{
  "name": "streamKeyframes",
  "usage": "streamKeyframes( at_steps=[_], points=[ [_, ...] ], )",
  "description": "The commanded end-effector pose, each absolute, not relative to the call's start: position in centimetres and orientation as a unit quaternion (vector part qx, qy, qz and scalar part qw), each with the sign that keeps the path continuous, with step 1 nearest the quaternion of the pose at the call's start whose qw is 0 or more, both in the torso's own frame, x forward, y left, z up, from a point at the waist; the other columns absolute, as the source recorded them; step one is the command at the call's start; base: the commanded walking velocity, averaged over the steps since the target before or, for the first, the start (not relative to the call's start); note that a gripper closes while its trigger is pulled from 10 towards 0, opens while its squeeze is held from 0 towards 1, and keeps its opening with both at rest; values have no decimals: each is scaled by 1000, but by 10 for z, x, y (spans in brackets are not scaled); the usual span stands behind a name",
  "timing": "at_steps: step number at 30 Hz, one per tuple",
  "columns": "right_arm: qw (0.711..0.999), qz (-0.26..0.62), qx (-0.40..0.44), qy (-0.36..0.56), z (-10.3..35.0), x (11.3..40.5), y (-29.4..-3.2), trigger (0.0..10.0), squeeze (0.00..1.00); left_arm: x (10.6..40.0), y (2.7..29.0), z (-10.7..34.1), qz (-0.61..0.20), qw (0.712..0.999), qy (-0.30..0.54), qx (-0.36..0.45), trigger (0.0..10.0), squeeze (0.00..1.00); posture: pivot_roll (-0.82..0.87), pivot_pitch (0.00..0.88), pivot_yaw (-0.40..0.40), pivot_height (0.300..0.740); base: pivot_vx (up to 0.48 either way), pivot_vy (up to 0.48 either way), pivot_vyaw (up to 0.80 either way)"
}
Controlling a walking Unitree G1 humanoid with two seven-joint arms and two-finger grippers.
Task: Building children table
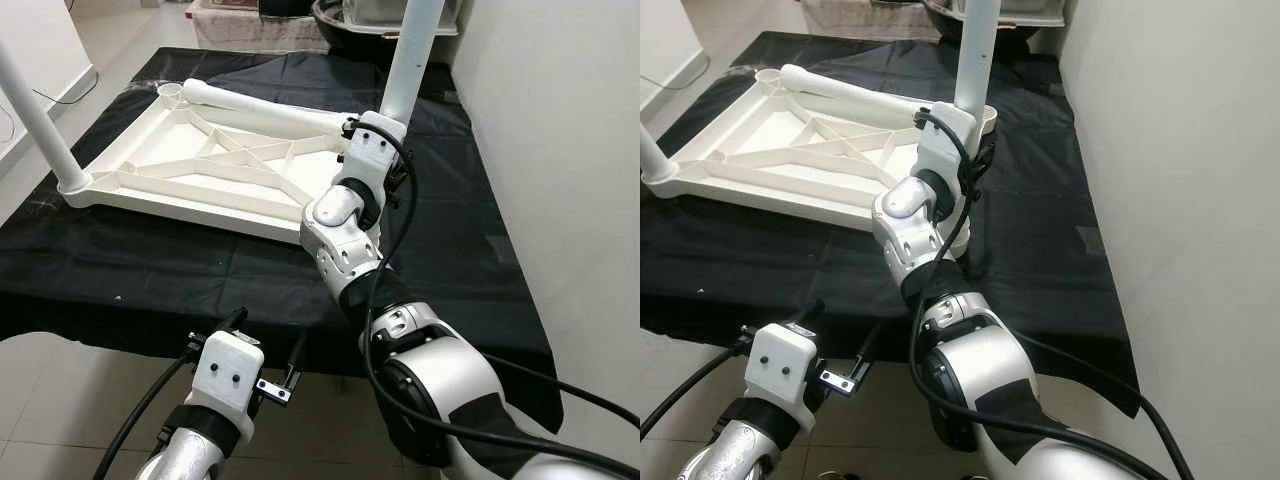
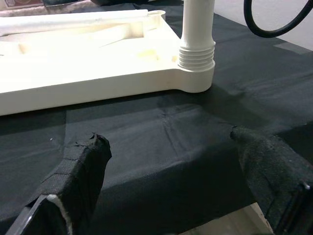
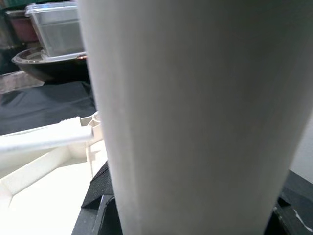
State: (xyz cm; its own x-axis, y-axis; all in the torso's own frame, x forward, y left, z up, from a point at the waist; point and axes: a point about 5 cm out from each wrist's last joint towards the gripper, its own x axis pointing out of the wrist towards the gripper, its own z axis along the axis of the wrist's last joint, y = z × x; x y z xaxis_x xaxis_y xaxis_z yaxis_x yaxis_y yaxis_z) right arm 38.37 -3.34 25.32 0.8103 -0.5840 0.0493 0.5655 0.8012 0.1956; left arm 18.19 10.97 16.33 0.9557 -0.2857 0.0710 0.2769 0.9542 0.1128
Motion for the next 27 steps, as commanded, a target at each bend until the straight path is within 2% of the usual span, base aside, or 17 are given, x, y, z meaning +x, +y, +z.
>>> streamKeyframes(
  at_steps=[1, 2, 15, 16, 17, 18, 24, 27],
  points=[
    [944, -306, 111, 61, 209, 377, -26, 10000, 749, 180, 109, 160, -144, 988, -39, 51, 10000, 0, 45, 174, -10, 740, 0, 0, 0],
    [945, -300, 114, 60, 209, 377, -25, 10000, 1000, 180, 109, 160, -144, 988, -38, 50, 10000, 0, 47, 178, -10, 740, 0, 0, 0],
    [953, -271, 135, 26, 222, 378, -18, 10000, 1000, 181, 108, 160, -145, 987, -38, 48, 10000, 0, 44, 177, -7, 740, 0, 0, 0],
    [956, -257, 138, 20, 224, 378, -16, 10000, 137, 181, 108, 159, -145, 987, -38, 48, 10000, 0, 44, 177, -7, 740, 0, 0, 0],
    [956, -257, 138, 20, 224, 378, -16, 10000, 137, 181, 108, 159, -145, 987, -38, 48, 10000, 0, 44, 177, -7, 740, 0, 0, 0],
    [960, -243, 137, 15, 225, 378, -14, 10000, 0, 181, 108, 159, -145, 988, -38, 48, 10000, 0, 41, 176, -5, 740, 0, 0, 0],
    [976, -176, 125, 0, 220, 374, -14, 10000, 0, 183, 109, 159, -143, 988, -40, 49, 10000, 0, 34, 172, -4, 740, 0, 0, 0],
    [986, -124, 110, 1, 207, 370, -23, 10000, 0, 186, 111, 159, -142, 988, -44, 50, 10000, 0, 31, 160, -1, 740, 0, 0, 0]
  ],
)
